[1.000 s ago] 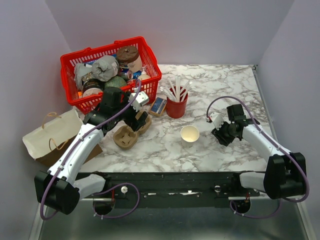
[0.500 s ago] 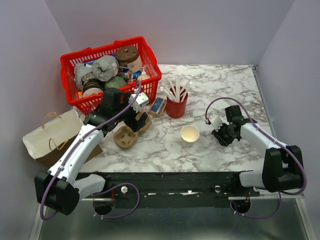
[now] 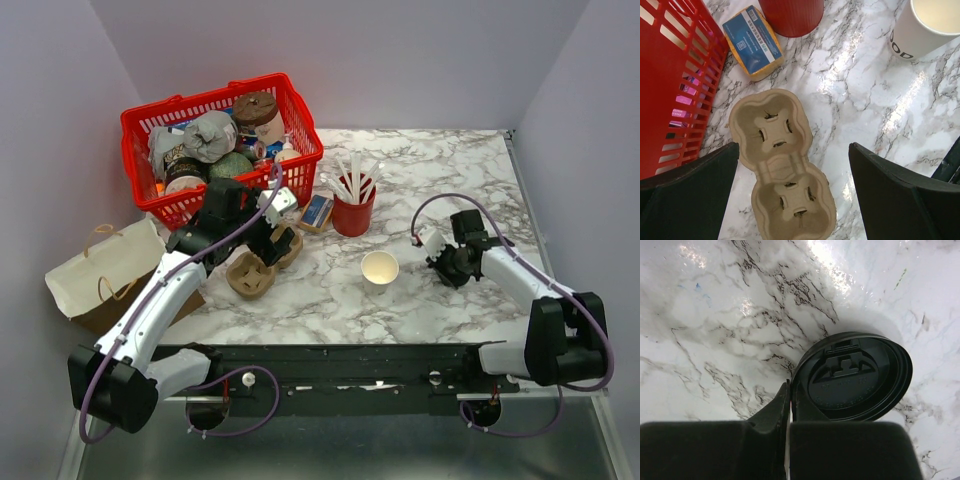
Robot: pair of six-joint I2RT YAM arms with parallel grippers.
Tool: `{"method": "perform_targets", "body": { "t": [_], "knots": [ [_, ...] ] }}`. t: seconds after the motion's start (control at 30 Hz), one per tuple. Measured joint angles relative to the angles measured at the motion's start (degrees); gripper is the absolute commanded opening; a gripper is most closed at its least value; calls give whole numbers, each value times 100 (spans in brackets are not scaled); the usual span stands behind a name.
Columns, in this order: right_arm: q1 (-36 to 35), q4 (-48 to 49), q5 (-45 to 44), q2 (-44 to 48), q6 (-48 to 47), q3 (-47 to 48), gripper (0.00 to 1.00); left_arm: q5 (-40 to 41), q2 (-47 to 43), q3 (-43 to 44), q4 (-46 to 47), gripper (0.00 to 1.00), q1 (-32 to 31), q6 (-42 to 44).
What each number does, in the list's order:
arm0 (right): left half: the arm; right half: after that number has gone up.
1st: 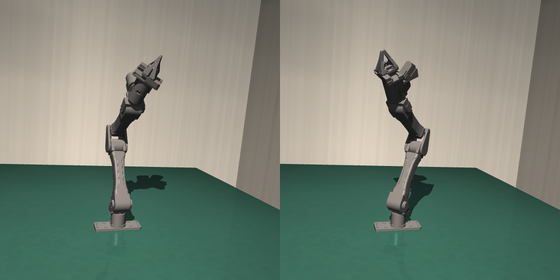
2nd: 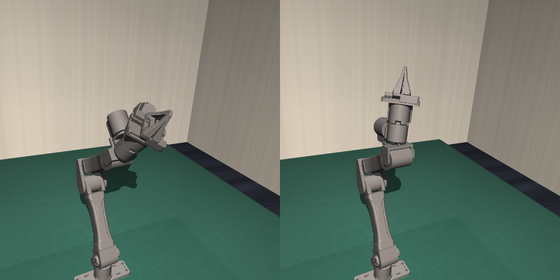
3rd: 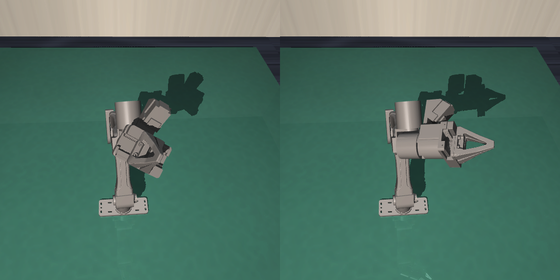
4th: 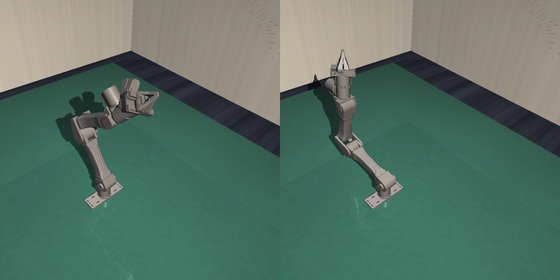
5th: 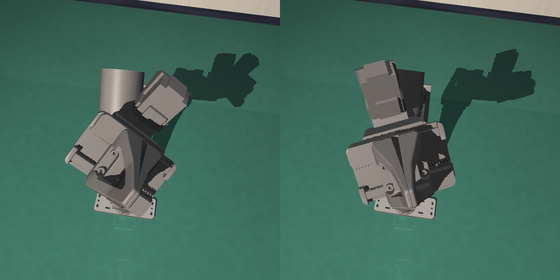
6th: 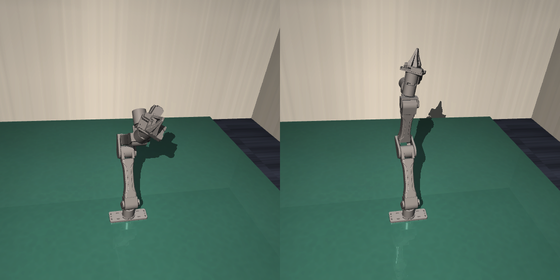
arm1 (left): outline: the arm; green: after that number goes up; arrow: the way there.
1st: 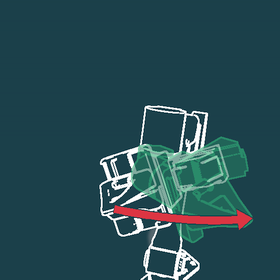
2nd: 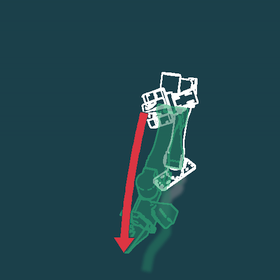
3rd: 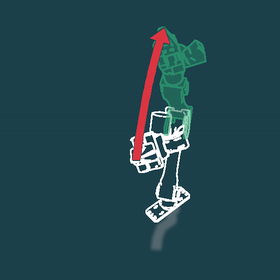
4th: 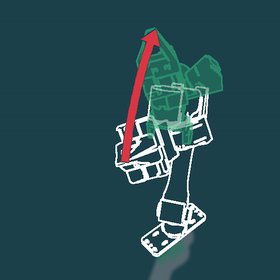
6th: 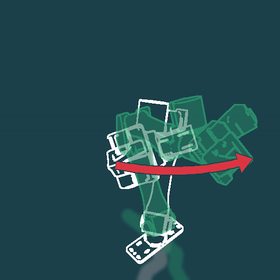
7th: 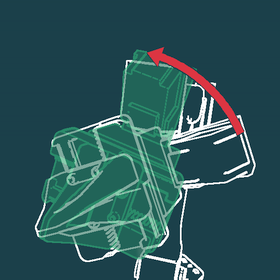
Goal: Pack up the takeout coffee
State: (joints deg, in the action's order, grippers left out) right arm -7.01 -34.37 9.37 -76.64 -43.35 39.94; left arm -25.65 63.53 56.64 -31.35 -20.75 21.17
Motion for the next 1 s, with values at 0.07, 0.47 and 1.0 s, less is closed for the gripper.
{"method": "perform_targets", "body": {
  "t": [0.07,0.47,1.0],
  "knots": [
    [0,-85,4,160,46,22,3,0,0,0,-2,98,0,46],
    [0,-1659,2726,1661,702,2444,3,-901,-114,109,243,98,-227,999],
    [0,-1755,6352,407,2452,2396,7,-896,699,634,1558,98,-1606,254]
  ]
}}
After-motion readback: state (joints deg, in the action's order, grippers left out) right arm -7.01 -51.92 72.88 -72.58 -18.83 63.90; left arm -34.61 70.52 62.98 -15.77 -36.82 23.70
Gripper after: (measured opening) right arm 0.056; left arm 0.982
